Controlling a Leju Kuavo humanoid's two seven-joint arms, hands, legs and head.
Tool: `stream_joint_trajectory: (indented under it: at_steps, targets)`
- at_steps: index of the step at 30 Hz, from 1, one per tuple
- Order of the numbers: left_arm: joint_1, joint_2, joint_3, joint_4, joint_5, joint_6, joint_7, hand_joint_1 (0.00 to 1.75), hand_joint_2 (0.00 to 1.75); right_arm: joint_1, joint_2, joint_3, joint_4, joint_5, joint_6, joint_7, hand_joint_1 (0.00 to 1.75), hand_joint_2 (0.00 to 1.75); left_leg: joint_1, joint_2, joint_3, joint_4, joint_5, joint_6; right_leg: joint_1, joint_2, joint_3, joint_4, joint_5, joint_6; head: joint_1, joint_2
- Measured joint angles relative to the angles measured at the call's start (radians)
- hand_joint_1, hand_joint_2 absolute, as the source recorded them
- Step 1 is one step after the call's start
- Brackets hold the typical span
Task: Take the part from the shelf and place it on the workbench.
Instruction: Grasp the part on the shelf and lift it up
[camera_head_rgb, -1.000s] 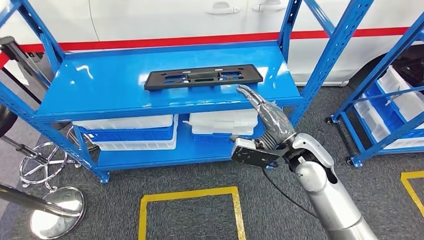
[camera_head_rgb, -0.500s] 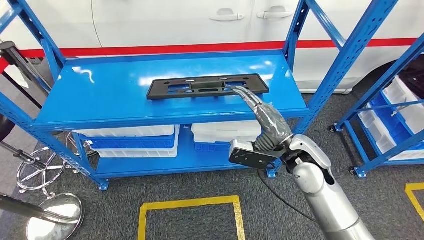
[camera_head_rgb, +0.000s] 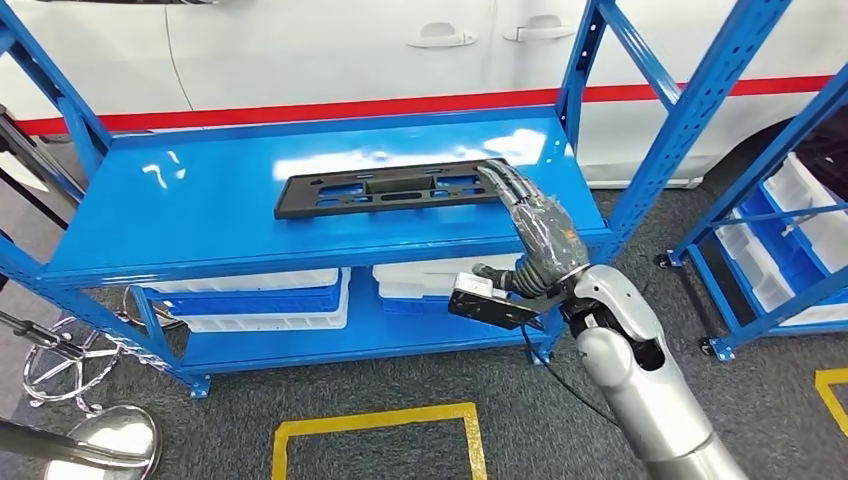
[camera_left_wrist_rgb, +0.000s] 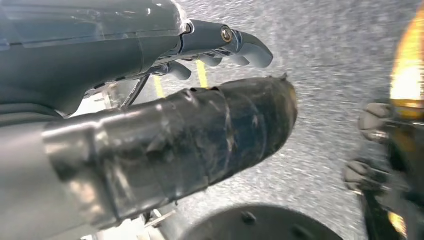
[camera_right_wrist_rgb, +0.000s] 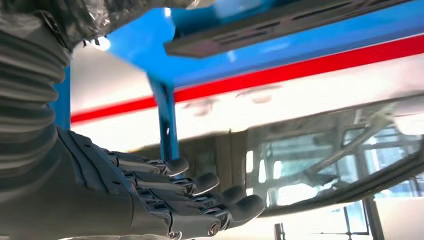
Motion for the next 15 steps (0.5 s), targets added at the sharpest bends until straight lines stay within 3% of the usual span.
stream_joint_trajectory:
  at_steps: [4,6,8,9,10,13,15]
  targets:
    - [-0.002,-0.004,0.008,-0.001,-0.015,-0.005,-0.002,0.0,0.0,0.004,0.01,0.01,0.005,0.163,-0.065,0.009,0.0,1.75,0.006,0.0,0.019,-0.019,0.004,0.019,0.001,-0.001,-0.005,0.022,-0.026,0.021,0.001,0.0]
    - [-0.002,-0.008,0.015,-0.001,-0.021,-0.007,-0.002,0.0,0.0,0.006,0.011,0.016,0.008,0.22,-0.087,0.011,0.0,1.75,0.008,0.001,0.031,-0.026,0.0,0.028,-0.004,-0.001,-0.053,0.116,-0.069,0.031,0.002,0.0]
    - [-0.002,-0.008,0.023,-0.002,-0.025,-0.008,-0.002,0.0,0.0,0.014,0.013,0.021,0.013,0.239,-0.092,0.009,0.0,1.75,0.008,0.0,0.039,-0.025,-0.009,0.033,-0.011,-0.001,-0.128,0.239,-0.105,0.039,0.002,0.0]
    - [-0.003,-0.008,0.025,-0.002,-0.026,-0.009,-0.002,0.0,0.0,0.018,0.015,0.023,0.017,0.243,-0.092,0.008,0.0,1.75,0.009,-0.001,0.045,-0.025,-0.015,0.033,-0.014,-0.001,-0.154,0.269,-0.1,0.042,0.002,0.0]
    - [-0.003,-0.009,0.027,-0.002,-0.028,-0.01,-0.002,0.0,0.0,0.021,0.016,0.025,0.02,0.247,-0.092,0.006,0.0,1.75,0.009,-0.003,0.052,-0.024,-0.022,0.032,-0.017,-0.002,-0.162,0.264,-0.076,0.044,0.002,0.0]
    - [-0.002,-0.011,0.036,-0.002,-0.032,-0.01,-0.003,0.0,0.0,0.023,0.02,0.032,0.031,0.256,-0.092,0.0,0.0,1.75,0.008,-0.005,0.079,-0.02,-0.047,0.021,-0.019,-0.003,-0.108,0.101,0.041,0.04,0.003,0.0]
    - [-0.002,-0.013,0.043,-0.002,-0.034,-0.012,-0.006,0.0,0.0,0.022,0.024,0.039,0.038,0.26,-0.093,-0.003,0.0,1.75,0.005,-0.005,0.082,-0.018,-0.057,0.01,-0.014,-0.004,-0.076,0.03,0.054,0.031,0.002,0.0]
